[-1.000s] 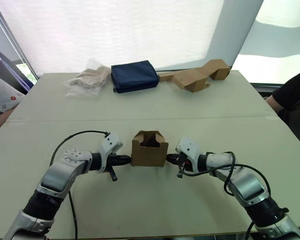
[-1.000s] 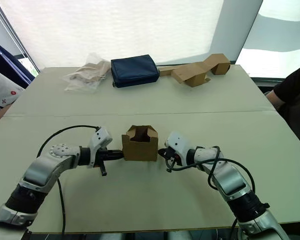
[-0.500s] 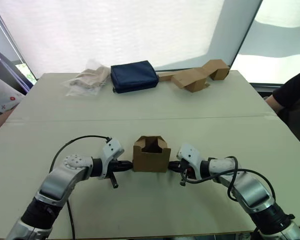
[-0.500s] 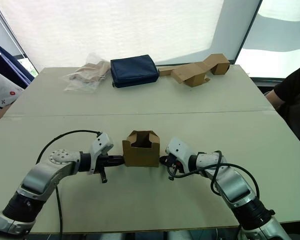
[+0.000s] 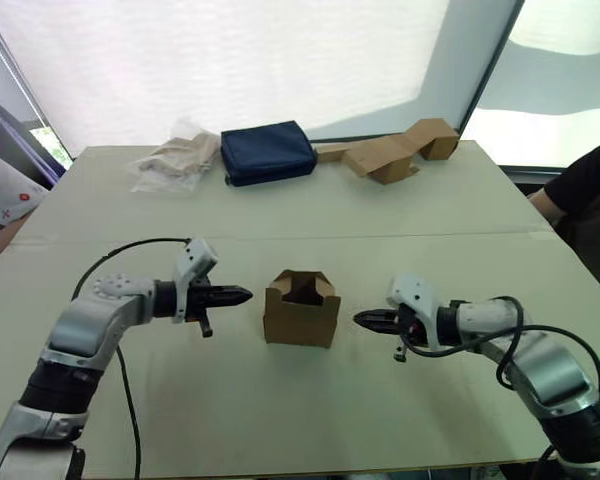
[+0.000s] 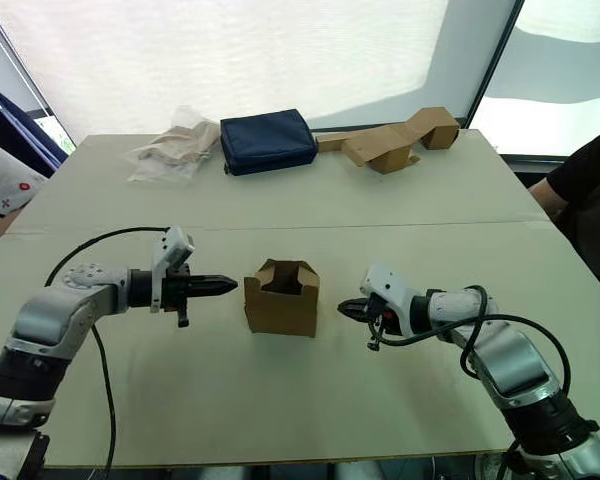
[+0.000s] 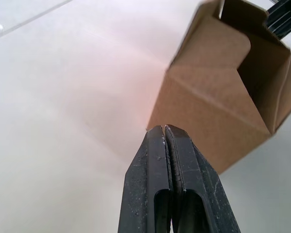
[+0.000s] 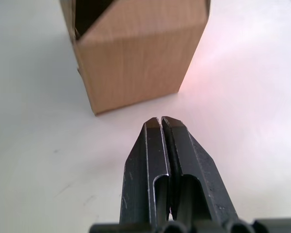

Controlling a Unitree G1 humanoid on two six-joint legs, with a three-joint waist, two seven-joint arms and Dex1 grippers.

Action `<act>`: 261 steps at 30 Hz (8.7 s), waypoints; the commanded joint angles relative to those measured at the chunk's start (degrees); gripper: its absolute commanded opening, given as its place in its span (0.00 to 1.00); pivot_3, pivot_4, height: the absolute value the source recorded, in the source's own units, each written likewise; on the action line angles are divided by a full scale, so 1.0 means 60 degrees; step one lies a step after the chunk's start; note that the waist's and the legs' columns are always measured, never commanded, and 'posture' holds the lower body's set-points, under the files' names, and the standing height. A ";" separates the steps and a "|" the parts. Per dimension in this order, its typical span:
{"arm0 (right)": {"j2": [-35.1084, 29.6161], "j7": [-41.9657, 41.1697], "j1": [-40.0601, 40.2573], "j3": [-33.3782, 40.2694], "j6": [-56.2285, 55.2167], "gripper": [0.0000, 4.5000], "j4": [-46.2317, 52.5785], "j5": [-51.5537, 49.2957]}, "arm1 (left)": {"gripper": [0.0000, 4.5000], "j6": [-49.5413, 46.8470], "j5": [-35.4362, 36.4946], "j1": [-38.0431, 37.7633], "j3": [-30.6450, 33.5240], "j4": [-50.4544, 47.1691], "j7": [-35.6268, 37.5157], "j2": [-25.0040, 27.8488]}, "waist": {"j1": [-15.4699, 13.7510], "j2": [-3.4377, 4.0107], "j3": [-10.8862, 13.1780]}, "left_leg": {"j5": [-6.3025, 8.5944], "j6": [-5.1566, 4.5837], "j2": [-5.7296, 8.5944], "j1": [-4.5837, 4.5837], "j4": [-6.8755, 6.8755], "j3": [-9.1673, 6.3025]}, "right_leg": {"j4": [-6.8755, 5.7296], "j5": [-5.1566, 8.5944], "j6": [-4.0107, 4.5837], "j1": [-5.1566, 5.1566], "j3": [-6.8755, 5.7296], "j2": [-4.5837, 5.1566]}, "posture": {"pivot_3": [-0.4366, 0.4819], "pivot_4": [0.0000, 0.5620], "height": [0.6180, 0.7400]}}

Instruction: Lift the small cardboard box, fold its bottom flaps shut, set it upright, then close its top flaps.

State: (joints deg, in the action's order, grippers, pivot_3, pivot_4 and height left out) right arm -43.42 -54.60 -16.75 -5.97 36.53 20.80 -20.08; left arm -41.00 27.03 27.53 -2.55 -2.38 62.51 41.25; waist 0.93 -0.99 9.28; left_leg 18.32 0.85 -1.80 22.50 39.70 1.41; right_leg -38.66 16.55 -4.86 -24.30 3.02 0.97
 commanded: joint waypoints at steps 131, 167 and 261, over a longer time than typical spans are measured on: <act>0.1297 0.1060 -0.2290 -0.2630 0.0560 0.00 0.1288 0.0798 | 0.01 -0.2565 0.1767 -0.0081 0.1834 -0.0777 0.1285 -0.0266 | 0.0016 -0.0003 0.0002 | 0.0001 -0.0001 0.0009 0.0018 -0.0007 -0.0012 | 0.0001 0.0000 -0.0001 -0.0016 -0.0013 0.0077 | 0.48 0.27 1.00; 0.2289 0.1920 -0.3567 -0.0383 0.0975 0.00 0.0096 -0.0403 | 0.01 -0.1945 0.2338 -0.1391 0.0155 -0.2596 -0.0595 -0.0481 | 0.0016 -0.0004 0.0003 | -0.0001 0.0003 0.0028 0.0007 -0.0015 -0.0011 | 0.0014 -0.0001 -0.0002 -0.0001 -0.0029 0.0089 | 0.48 0.27 1.00; 0.1408 0.0673 -0.1495 -0.1887 0.0386 0.00 0.1429 0.0741 | 0.01 -0.0196 0.0692 -0.0669 -0.1033 -0.1804 -0.1491 -0.1301 | -0.0019 -0.0004 0.0003 | -0.0003 0.0006 0.0031 0.0001 -0.0032 -0.0008 | 0.0043 -0.0002 -0.0004 0.0011 -0.0032 0.0087 | 0.48 0.27 1.00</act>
State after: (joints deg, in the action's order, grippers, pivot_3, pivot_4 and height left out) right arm -34.81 -50.15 -25.49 -20.37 38.20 26.41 -13.38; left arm -43.12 32.38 23.86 -8.16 -12.25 52.99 32.73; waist 0.81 -1.02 9.30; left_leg 18.30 0.89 -1.62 22.51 39.50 1.36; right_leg -38.39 16.54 -4.88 -24.24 2.83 1.49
